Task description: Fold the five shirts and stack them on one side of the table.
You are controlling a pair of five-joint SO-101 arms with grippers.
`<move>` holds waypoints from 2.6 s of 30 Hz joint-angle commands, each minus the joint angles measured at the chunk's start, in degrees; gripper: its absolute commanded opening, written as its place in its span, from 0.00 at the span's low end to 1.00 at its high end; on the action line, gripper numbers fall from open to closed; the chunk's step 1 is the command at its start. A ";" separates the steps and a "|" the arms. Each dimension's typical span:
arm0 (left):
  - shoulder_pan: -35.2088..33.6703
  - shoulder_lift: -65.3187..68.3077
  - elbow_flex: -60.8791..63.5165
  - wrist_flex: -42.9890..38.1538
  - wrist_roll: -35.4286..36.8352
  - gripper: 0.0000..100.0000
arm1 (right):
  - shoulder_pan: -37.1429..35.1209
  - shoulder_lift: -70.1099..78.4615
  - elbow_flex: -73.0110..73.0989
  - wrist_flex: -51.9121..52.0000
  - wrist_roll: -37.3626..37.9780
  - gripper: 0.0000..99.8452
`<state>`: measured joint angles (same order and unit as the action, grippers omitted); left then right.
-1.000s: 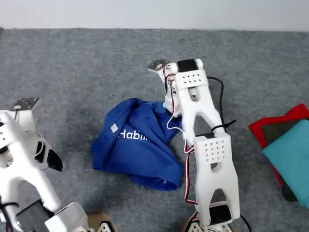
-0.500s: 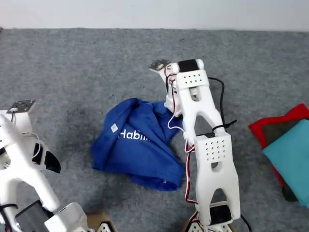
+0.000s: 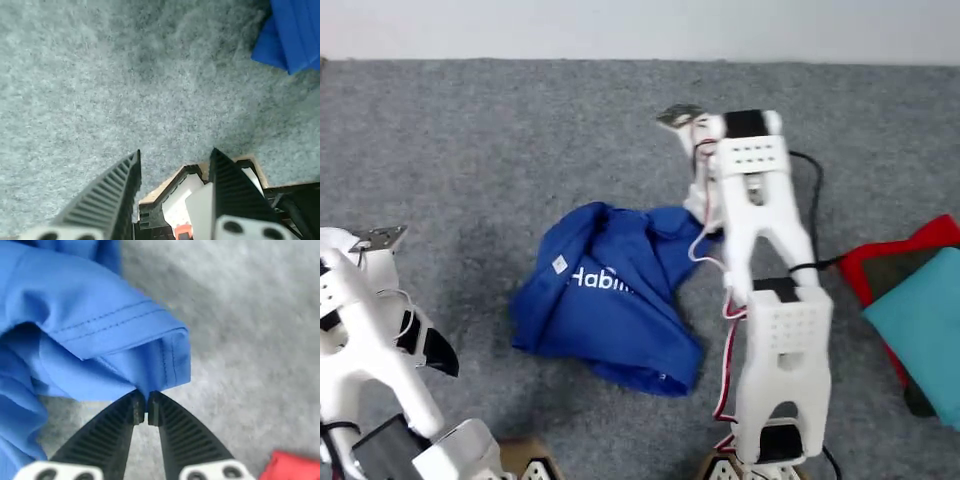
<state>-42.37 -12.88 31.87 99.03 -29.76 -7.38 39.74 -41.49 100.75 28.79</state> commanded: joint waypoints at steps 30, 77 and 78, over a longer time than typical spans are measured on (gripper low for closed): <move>39.91 13.98 -30.11 -10.90 11.16 0.21 | 31.52 -43.82 50.73 2.24 23.65 0.46; 28.66 60.84 -99.47 -9.23 12.57 0.01 | 31.34 -43.30 50.73 1.98 20.57 0.46; 26.55 61.01 -99.91 -11.69 15.12 0.01 | 31.34 -43.30 50.73 1.98 20.57 0.46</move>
<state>-9.23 52.00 -64.40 94.37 -18.51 23.56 -1.67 9.49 100.75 50.07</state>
